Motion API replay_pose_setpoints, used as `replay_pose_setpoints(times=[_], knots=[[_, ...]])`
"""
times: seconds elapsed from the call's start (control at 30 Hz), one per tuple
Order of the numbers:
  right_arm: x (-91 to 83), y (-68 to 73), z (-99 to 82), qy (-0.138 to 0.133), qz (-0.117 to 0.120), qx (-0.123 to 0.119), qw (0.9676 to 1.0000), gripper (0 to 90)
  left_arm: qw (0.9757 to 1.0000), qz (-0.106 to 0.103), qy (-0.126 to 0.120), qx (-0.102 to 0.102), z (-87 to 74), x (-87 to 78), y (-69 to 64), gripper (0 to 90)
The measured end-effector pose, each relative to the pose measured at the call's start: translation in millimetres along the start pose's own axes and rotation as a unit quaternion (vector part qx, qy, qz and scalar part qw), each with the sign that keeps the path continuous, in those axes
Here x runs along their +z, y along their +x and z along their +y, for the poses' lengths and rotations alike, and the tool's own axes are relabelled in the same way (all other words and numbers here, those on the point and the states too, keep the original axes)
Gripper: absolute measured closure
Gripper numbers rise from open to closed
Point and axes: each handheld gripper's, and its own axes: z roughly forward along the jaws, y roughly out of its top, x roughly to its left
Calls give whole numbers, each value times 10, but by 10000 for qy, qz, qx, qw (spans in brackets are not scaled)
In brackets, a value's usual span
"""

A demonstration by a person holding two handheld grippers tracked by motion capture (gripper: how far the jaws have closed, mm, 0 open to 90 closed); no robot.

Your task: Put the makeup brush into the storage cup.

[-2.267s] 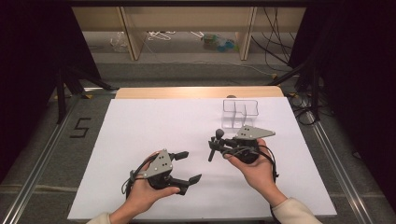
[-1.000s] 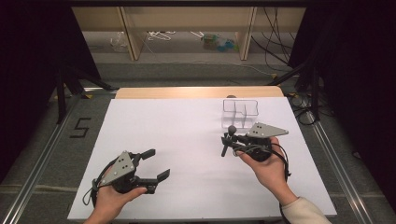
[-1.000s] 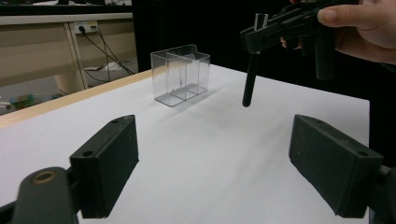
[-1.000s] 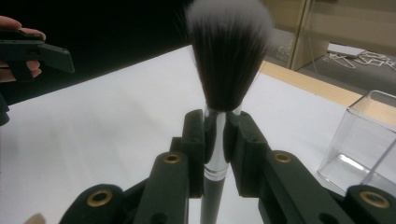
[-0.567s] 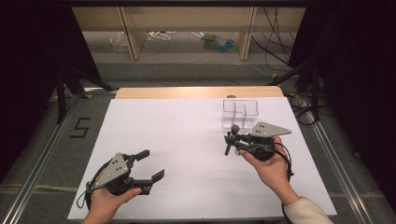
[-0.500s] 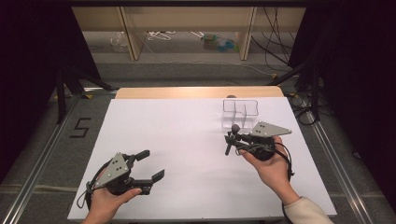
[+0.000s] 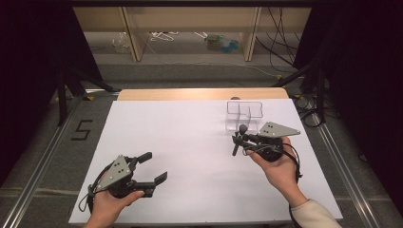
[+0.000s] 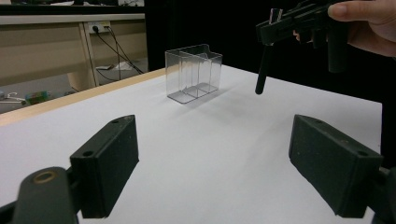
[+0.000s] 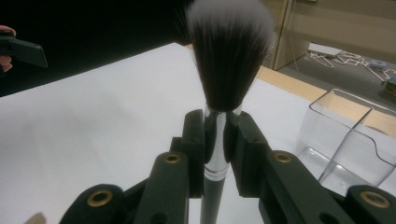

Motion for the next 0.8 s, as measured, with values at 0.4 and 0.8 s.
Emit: replay_pose_setpoints(times=[0.4, 0.8], knots=[[-33, -46, 9, 0, -147, -4, 9999, 777, 10000, 5, -39, -78, -11, 10, -1, 158], [-74, -114, 16, 12, -236, 9, 9997, 777, 10000, 42, 13, -78, -14, 8, -5, 158]])
